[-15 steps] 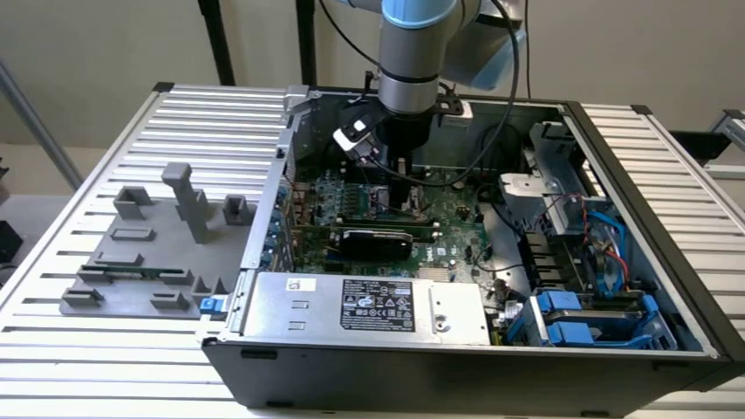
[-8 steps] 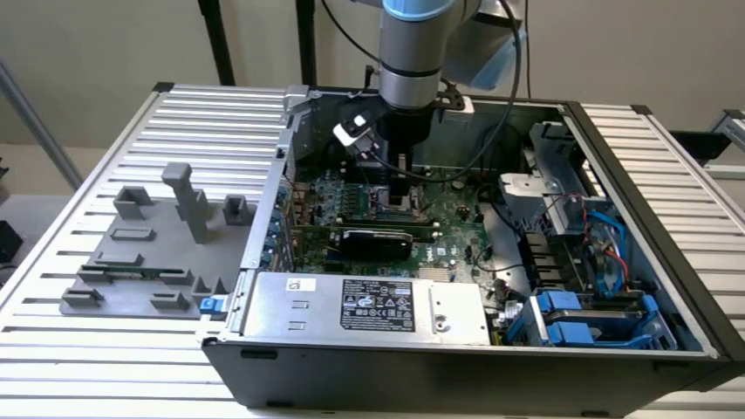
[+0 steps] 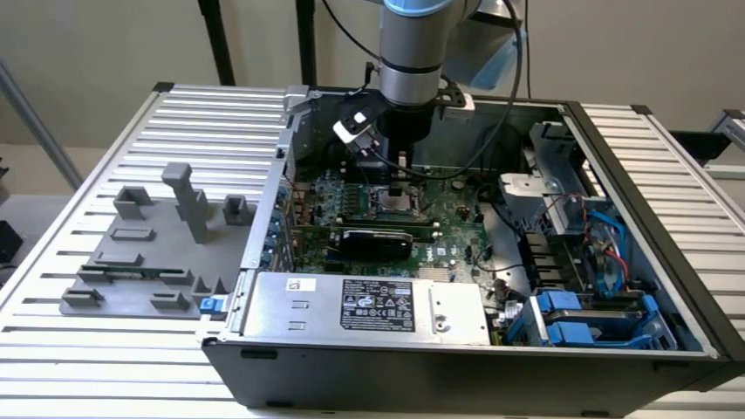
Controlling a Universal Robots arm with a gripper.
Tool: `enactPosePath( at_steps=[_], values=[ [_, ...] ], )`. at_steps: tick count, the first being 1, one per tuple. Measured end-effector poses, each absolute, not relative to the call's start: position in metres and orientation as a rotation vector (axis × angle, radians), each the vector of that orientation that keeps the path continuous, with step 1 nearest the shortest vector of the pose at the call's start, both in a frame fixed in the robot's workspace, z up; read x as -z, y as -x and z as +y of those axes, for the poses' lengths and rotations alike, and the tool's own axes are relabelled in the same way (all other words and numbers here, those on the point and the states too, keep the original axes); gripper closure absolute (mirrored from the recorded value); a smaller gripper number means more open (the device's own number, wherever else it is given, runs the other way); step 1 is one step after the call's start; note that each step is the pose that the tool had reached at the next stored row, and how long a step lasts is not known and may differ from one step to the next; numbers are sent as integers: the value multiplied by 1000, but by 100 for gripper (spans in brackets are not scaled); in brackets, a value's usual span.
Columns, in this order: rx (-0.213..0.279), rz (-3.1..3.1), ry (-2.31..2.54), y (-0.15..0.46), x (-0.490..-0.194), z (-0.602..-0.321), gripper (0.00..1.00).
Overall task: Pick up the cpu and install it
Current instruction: 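Place the cpu into insertion slot, then close the cpu cover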
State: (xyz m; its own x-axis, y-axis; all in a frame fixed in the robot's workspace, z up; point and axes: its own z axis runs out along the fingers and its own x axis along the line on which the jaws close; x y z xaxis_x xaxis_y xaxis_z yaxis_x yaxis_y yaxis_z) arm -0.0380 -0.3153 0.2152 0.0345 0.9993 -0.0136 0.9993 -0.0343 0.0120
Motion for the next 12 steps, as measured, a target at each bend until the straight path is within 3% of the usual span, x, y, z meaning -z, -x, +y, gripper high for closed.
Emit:
enactPosePath(
  at_steps=[2,12],
  values=[
    [2,2170,-2246,38,-215,-315,89],
    [2,2170,-2246,38,-215,-315,89]
  ],
)
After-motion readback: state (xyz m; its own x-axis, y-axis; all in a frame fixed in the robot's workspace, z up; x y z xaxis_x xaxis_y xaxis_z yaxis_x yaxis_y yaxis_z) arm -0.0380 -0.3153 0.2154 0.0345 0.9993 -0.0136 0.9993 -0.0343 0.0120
